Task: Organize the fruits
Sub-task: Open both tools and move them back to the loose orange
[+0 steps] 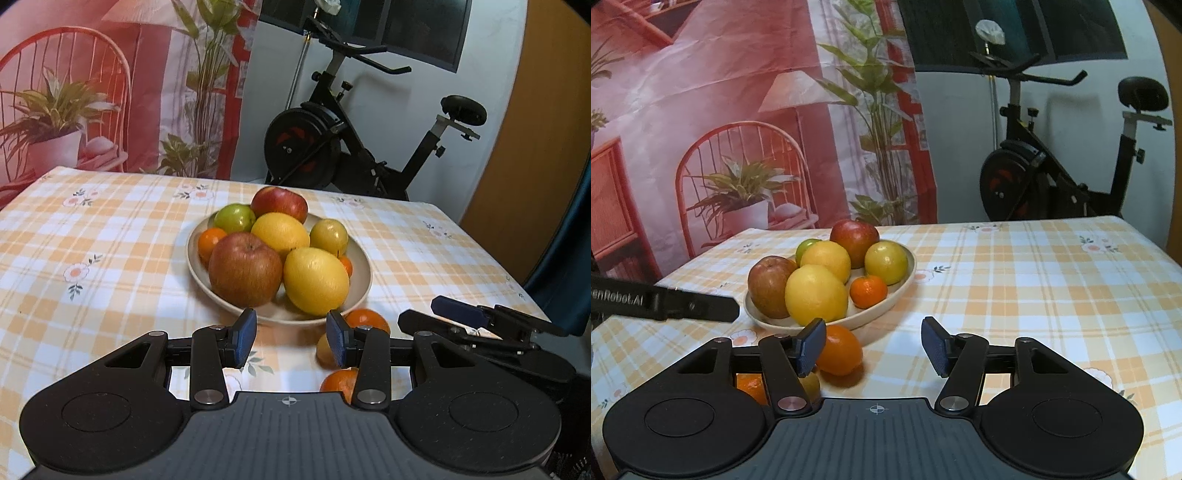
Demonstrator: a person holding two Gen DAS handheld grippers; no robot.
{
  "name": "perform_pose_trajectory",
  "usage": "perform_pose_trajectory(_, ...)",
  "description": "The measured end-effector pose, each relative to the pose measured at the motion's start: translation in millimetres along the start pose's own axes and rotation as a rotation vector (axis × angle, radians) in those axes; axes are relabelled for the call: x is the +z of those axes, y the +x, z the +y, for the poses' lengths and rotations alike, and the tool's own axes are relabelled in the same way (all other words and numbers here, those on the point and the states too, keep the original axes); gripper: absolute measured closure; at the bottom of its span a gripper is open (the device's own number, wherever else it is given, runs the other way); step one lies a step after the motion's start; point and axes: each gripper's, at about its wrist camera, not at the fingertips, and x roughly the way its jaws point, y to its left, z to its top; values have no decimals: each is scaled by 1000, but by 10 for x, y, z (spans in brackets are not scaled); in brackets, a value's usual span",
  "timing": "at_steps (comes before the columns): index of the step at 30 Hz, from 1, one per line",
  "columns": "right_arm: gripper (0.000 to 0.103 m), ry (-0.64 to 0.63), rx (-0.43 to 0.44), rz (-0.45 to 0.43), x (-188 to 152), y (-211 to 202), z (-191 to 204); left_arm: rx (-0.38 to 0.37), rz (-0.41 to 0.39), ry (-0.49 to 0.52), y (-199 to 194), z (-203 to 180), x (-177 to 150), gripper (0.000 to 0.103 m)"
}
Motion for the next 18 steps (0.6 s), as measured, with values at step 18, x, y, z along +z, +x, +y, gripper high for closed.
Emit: perform_pose_trajectory(18, 48, 14, 1, 15, -6, 29, -22, -88, 57, 28, 32, -116, -115, 58)
